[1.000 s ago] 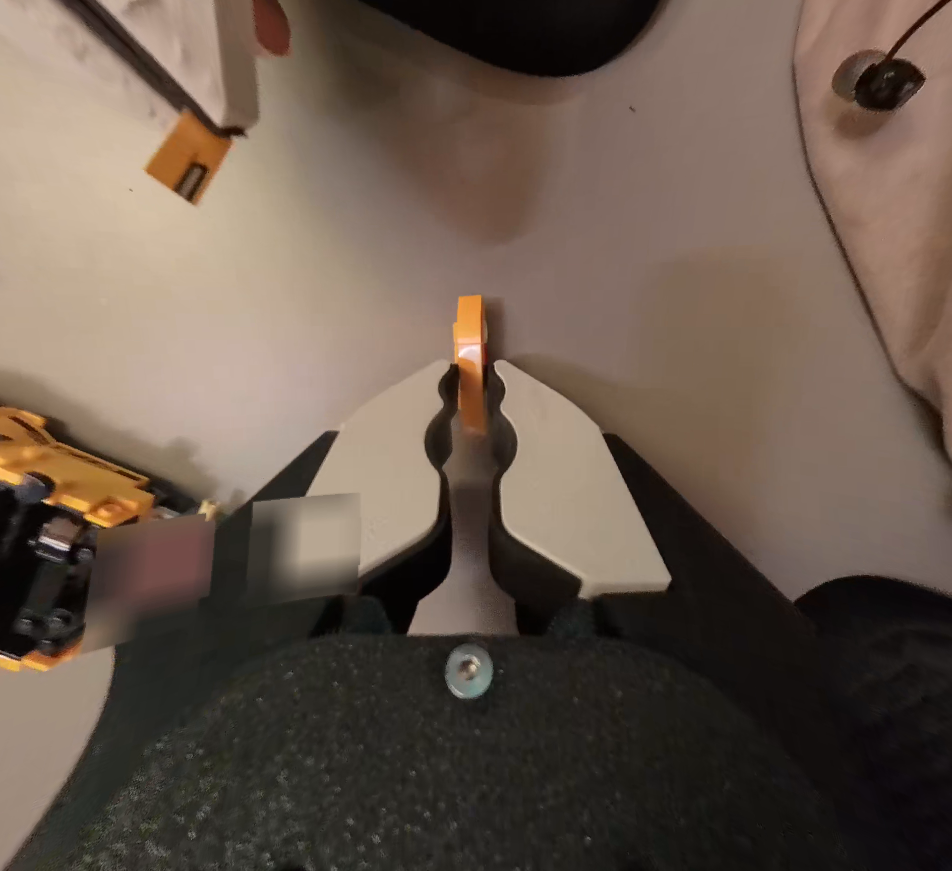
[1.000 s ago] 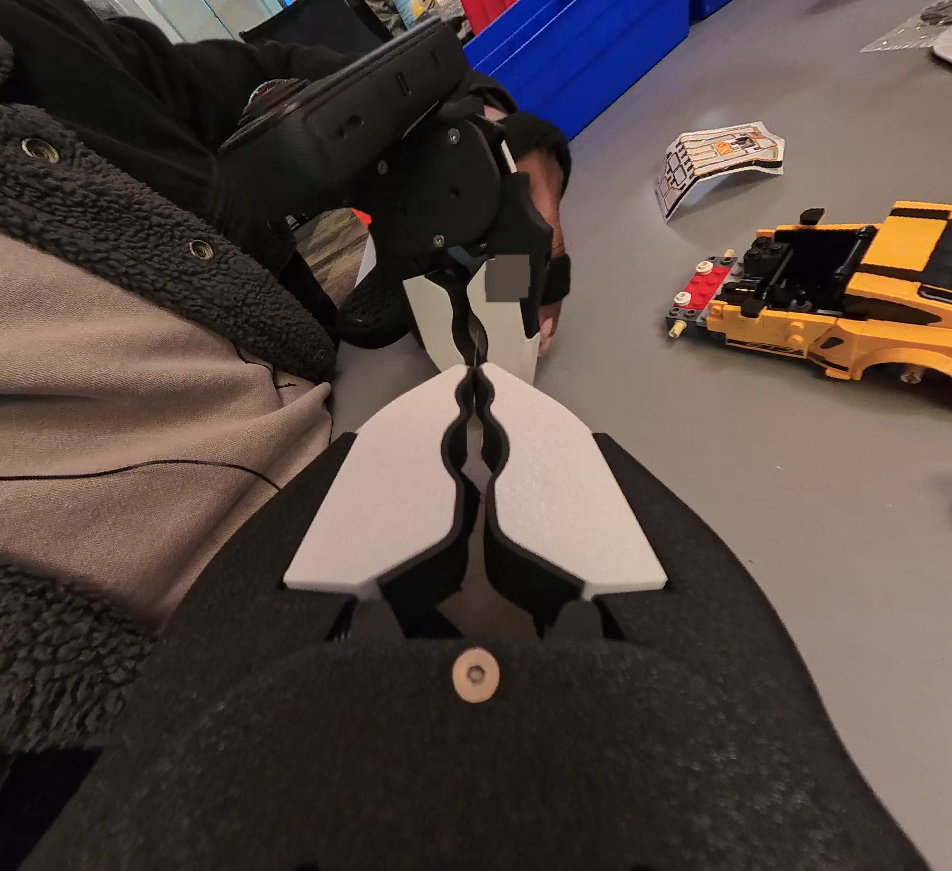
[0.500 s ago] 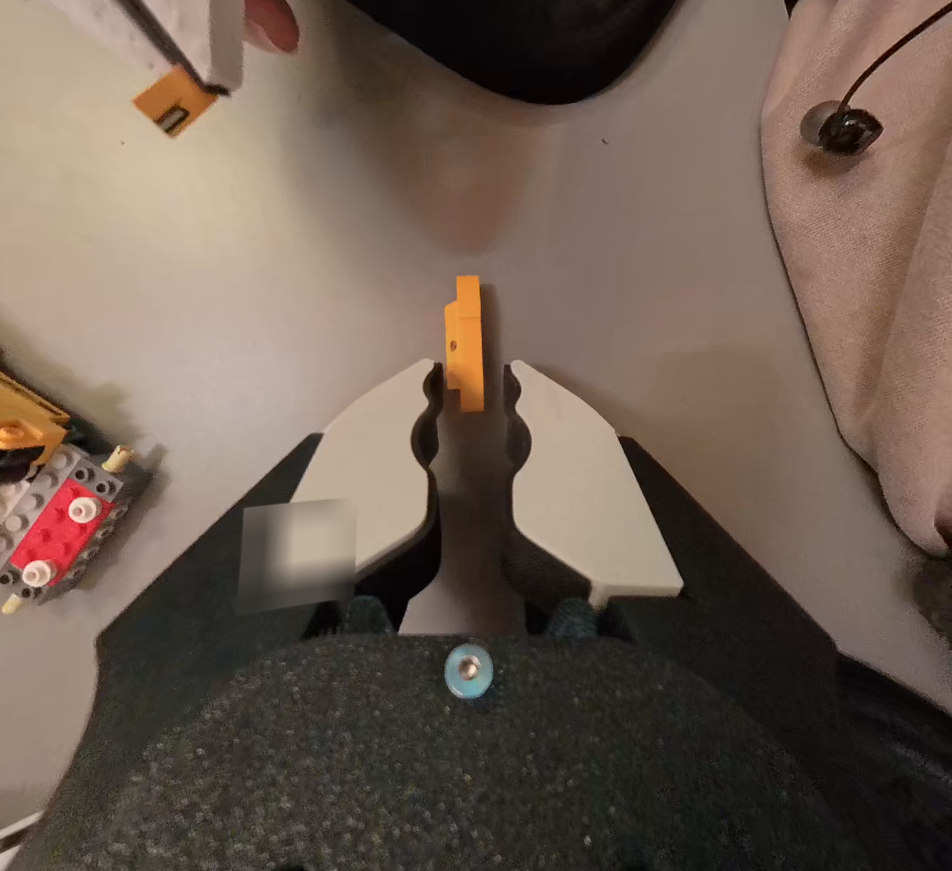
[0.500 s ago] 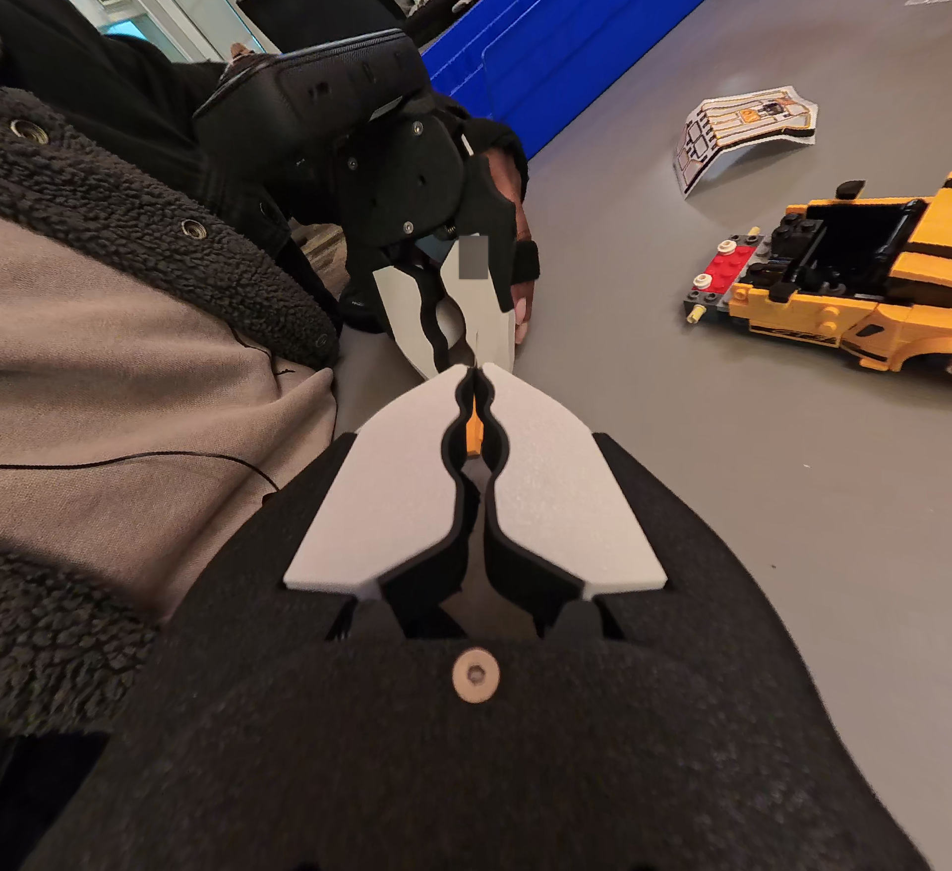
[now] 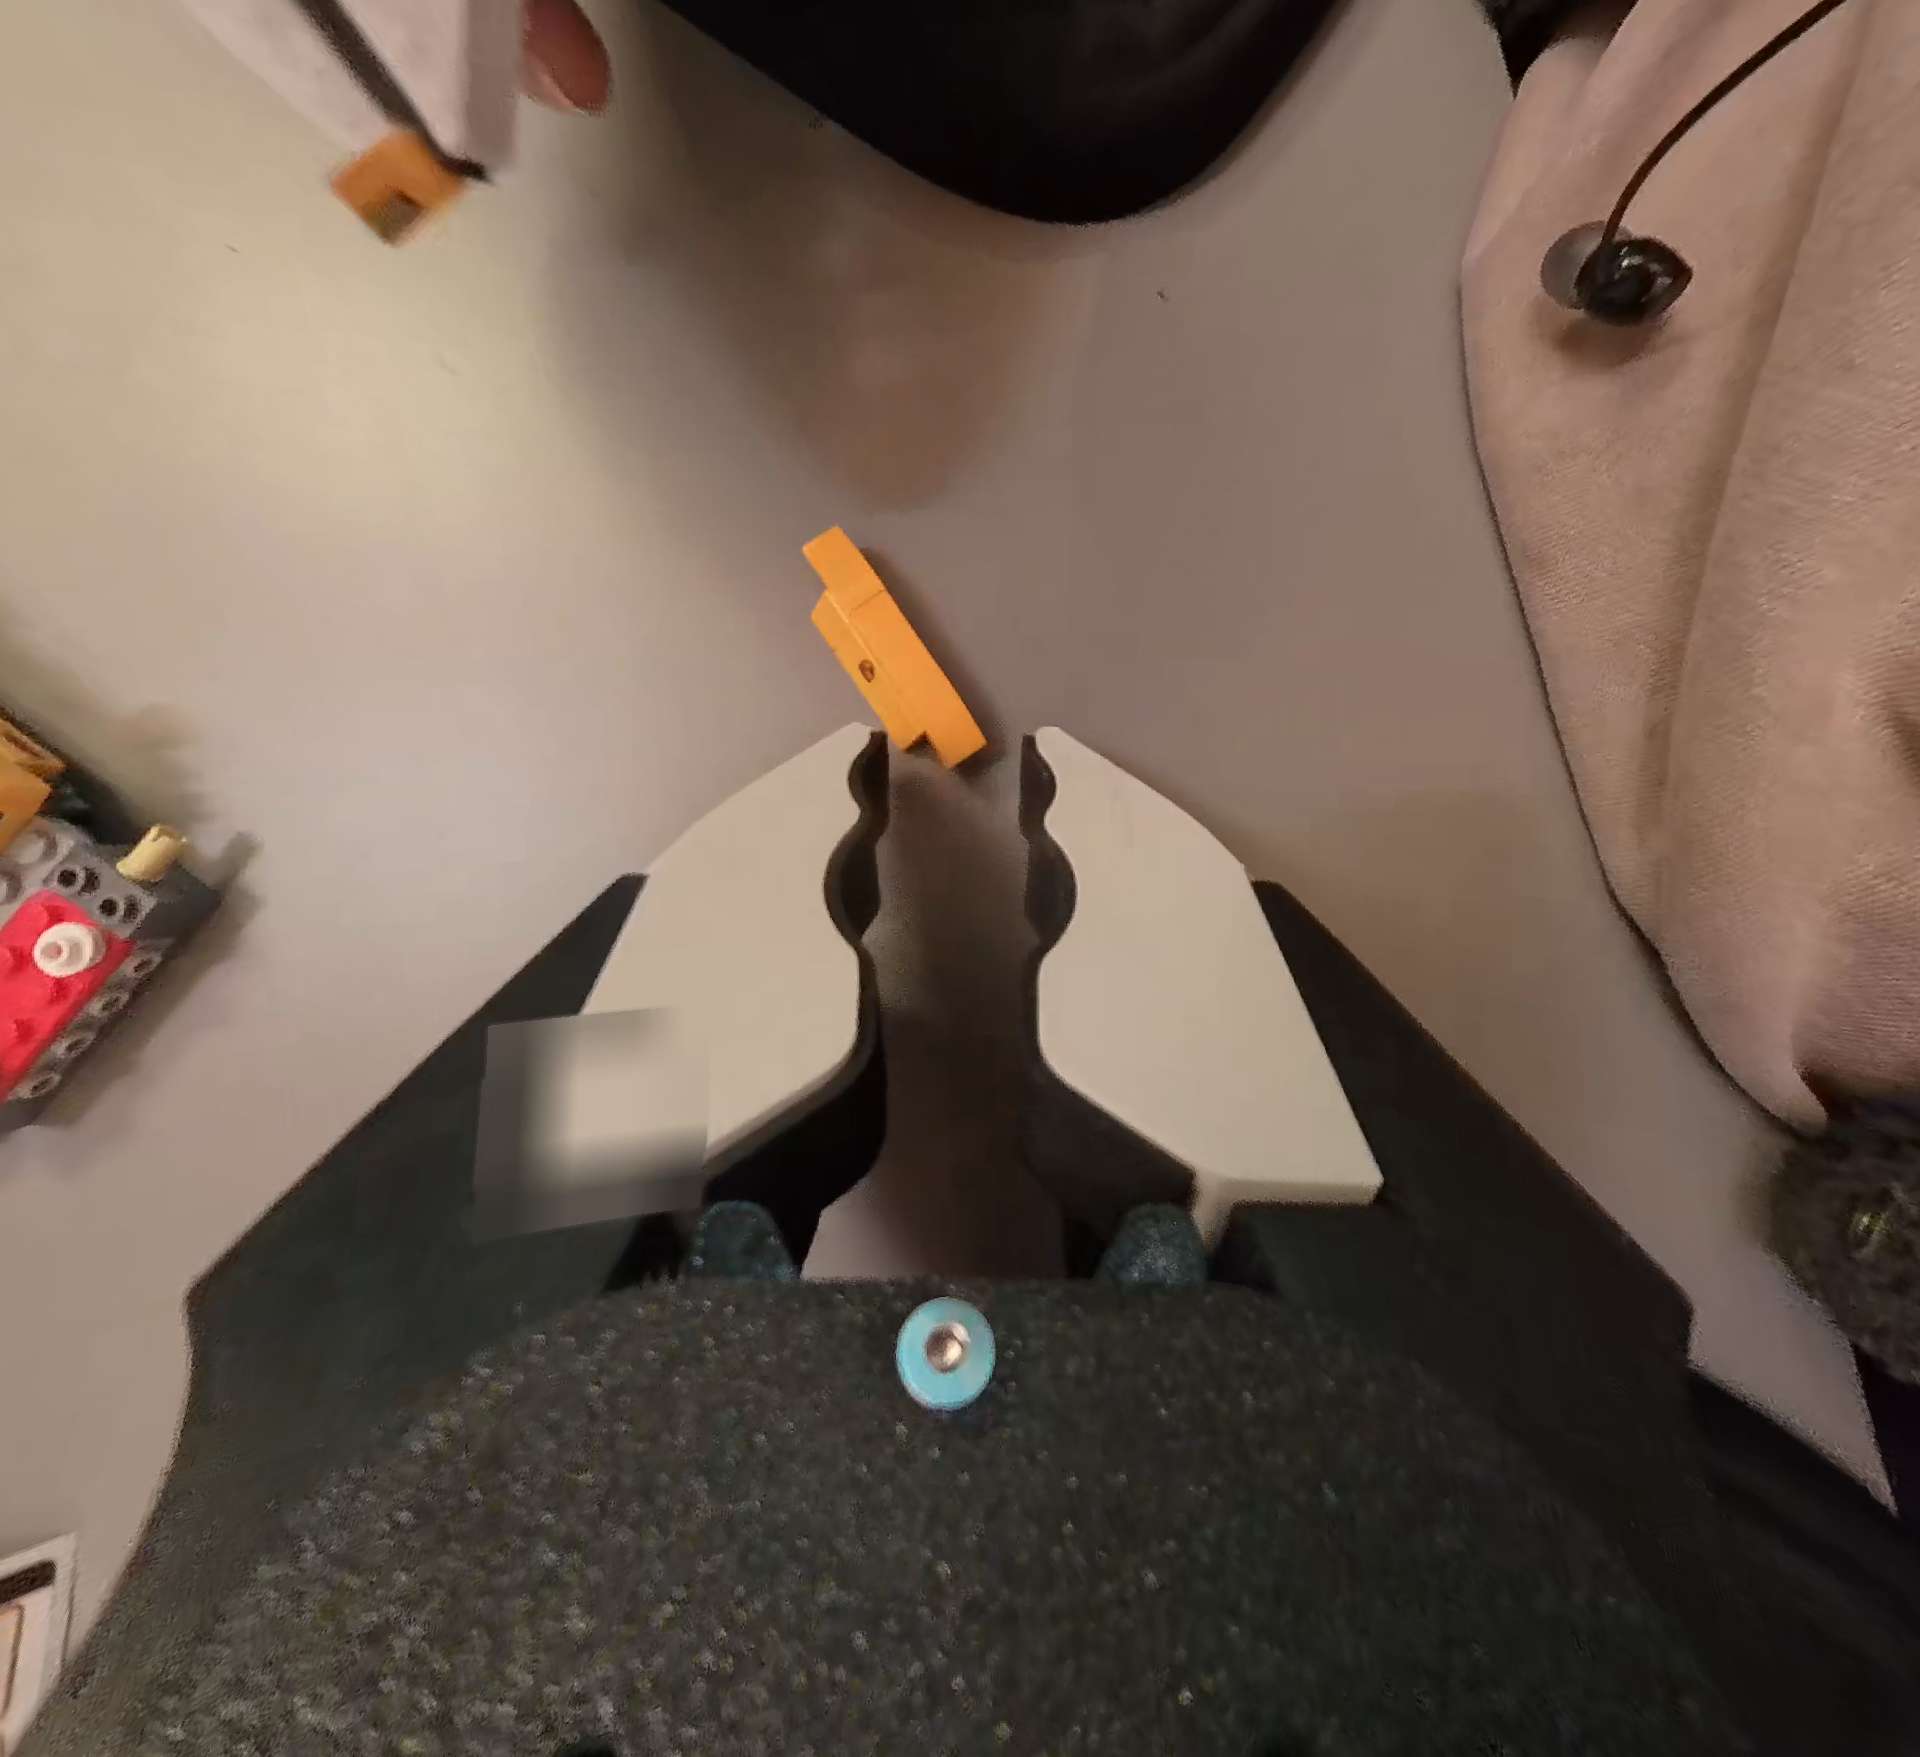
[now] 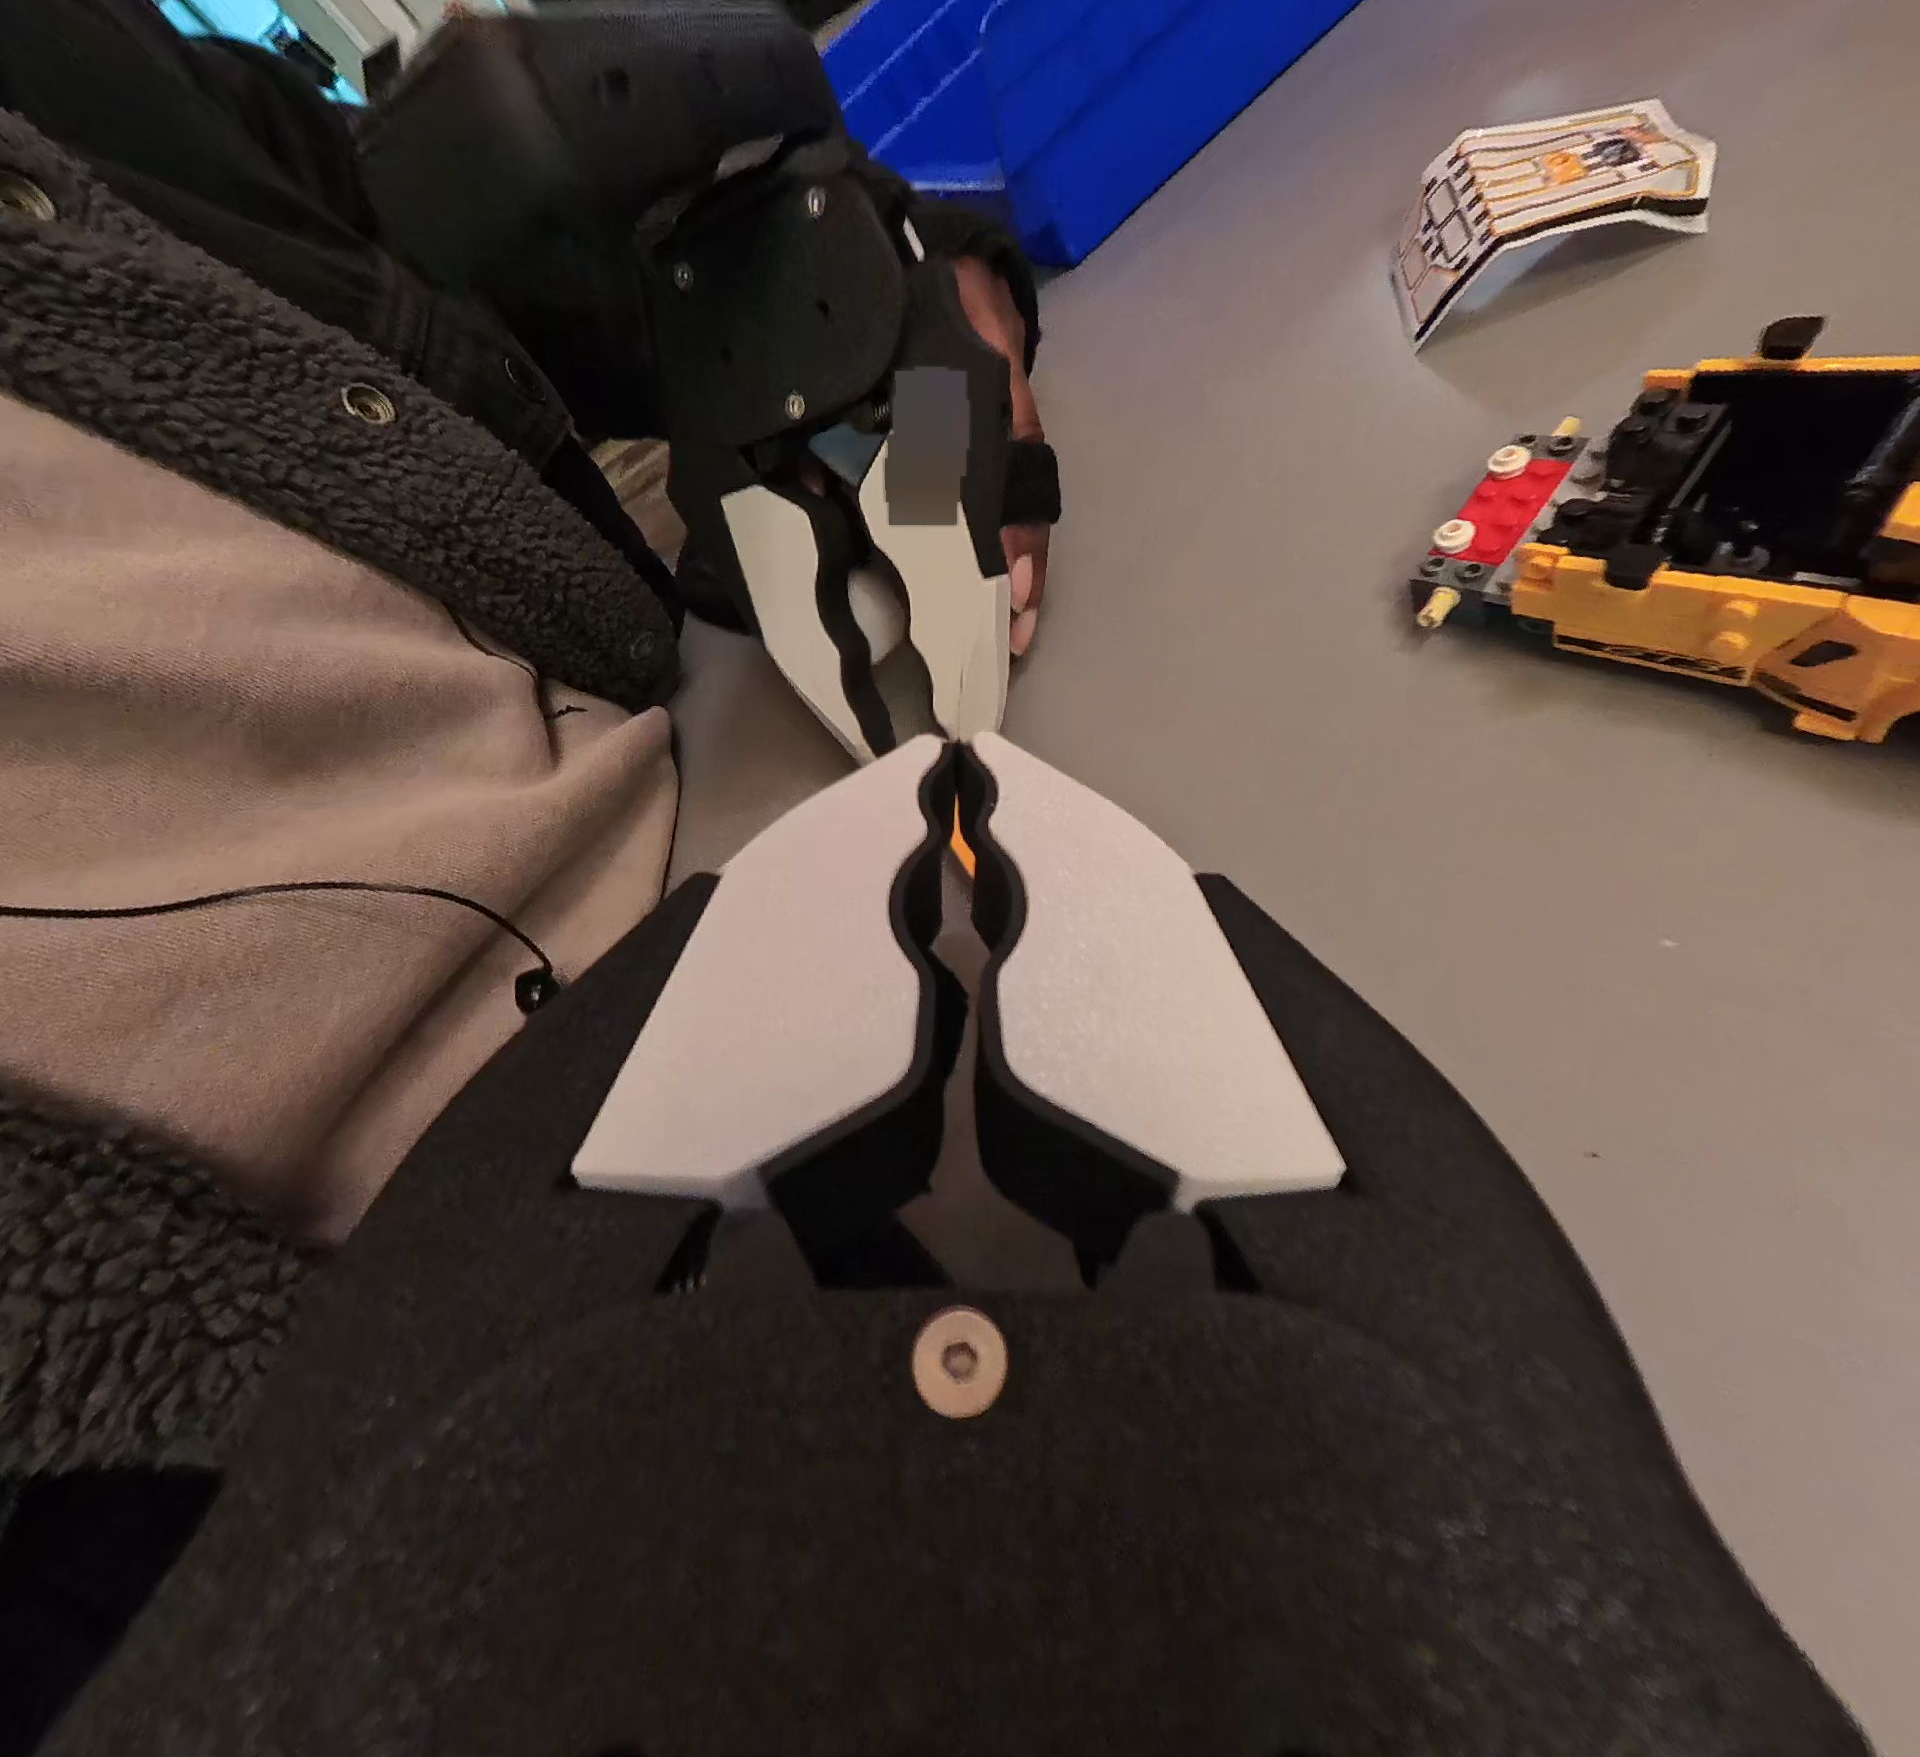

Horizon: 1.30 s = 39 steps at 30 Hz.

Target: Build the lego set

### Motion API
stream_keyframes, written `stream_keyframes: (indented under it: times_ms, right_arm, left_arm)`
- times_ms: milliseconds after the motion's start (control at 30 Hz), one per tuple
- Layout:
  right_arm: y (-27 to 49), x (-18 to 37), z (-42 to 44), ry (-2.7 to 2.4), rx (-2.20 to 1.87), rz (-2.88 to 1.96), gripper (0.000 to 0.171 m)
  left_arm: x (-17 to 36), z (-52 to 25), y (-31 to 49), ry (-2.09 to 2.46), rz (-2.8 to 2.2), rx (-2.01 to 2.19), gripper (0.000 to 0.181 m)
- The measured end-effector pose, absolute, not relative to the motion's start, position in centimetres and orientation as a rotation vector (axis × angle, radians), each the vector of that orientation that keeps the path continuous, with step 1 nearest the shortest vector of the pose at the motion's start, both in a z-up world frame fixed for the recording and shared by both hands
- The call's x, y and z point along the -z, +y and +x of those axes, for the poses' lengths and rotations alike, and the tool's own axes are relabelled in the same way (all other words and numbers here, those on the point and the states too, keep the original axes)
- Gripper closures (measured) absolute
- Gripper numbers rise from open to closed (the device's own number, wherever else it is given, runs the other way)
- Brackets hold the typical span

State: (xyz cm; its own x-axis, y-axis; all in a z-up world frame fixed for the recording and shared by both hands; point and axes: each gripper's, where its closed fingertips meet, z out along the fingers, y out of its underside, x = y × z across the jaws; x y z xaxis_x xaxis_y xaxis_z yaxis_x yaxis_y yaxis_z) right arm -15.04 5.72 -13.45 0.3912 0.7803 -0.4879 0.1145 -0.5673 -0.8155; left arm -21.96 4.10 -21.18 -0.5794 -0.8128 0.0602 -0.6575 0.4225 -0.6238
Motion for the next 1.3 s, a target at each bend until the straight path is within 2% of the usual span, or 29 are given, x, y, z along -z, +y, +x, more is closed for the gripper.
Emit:
stream_keyframes:
  times_ms: [367, 567, 733, 900, 1100, 1300]
  right_arm:
    - [3.1, 15.1, -19.6, -1.018, -1.319, -2.133, 0.171]
    - [2.2, 17.2, -20.4, -1.114, -1.348, -2.381, 0.171]
    - [2.5, 17.8, -20.5, -1.165, -1.352, -2.558, 0.171]
    - [2.7, 17.5, -21.0, -1.163, -1.428, -2.633, 0.171]
    - [3.2, 17.2, -21.3, -1.163, -1.436, -2.625, 0.171]
    - [3.1, 16.7, -21.5, -1.117, -1.505, -2.597, 0.171]
  left_arm:
    - [15.8, -21.6, 4.5, 1.929, -1.507, 1.463, 0.162]
    - [18.5, -22.8, 4.9, 2.088, -1.354, 1.138, 0.159]
    - [19.5, -22.1, 4.2, 2.109, -1.308, 1.082, 0.156]
    - [18.1, -21.6, 4.5, 2.037, -1.200, 1.030, 0.162]
    - [17.3, -21.9, 4.2, 2.005, -1.281, 1.196, 0.166]
    - [17.1, -21.8, 4.0, 2.022, -1.137, 1.056, 0.165]
